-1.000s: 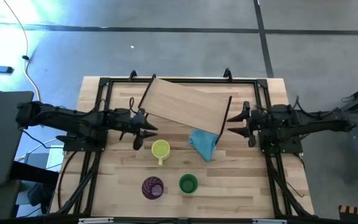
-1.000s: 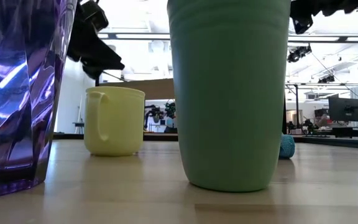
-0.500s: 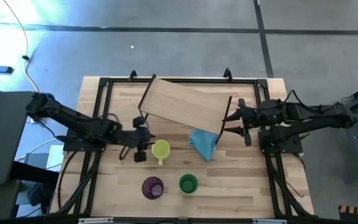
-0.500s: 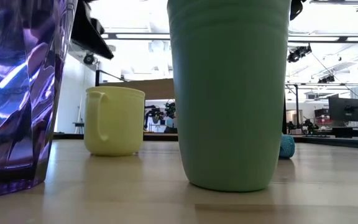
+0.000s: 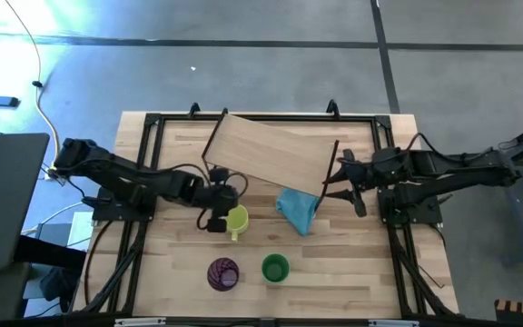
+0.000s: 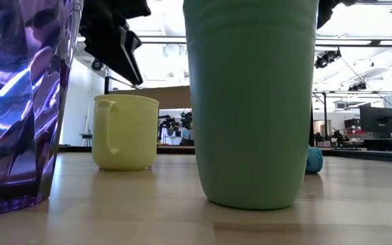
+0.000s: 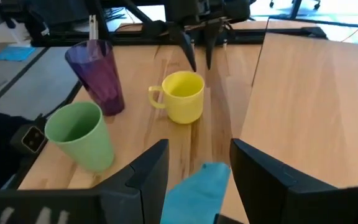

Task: Stack small to large cups/mugs on shelf
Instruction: Put the yellow mug on the shelf

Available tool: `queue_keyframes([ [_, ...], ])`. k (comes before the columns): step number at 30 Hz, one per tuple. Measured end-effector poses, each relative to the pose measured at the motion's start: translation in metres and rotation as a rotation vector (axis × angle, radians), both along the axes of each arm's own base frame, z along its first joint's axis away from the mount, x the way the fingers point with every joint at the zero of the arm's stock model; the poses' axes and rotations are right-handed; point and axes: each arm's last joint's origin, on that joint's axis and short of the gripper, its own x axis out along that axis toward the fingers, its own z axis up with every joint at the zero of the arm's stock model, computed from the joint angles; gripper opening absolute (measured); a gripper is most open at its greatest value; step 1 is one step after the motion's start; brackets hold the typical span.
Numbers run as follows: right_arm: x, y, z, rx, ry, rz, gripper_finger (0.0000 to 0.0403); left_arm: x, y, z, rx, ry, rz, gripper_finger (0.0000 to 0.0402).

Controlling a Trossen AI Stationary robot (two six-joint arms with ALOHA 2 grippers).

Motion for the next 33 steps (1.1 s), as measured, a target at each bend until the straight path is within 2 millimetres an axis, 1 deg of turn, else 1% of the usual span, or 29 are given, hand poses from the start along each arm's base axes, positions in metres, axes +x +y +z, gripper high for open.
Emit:
queue_keyframes([
  [3,0.000,0.000,-0.002,0.000,0.018,0.001,0.0163,0.001,0.007,-0.002,-0.033,0.013,0.004,0.0108],
  [11,0.000,0.000,-0.002,-0.015,0.016,0.008,0.0163,0.001,0.008,-0.002,-0.091,0.017,-0.020,0.0108],
  [17,0.000,0.000,0.000,-0.016,-0.004,0.009,0.0163,0.004,0.008,-0.012,-0.098,0.063,0.001,0.0108],
  [24,0.001,0.000,0.001,-0.008,-0.009,0.006,0.0163,0.009,0.014,-0.025,-0.088,0.113,0.039,0.0108],
  [31,0.001,0.000,0.001,0.009,-0.007,-0.002,0.0163,0.013,0.016,-0.031,-0.085,0.120,0.042,0.0108],
  [33,0.001,0.000,0.001,0.009,-0.007,-0.002,0.0163,0.014,0.016,-0.030,-0.085,0.114,0.040,0.0102],
])
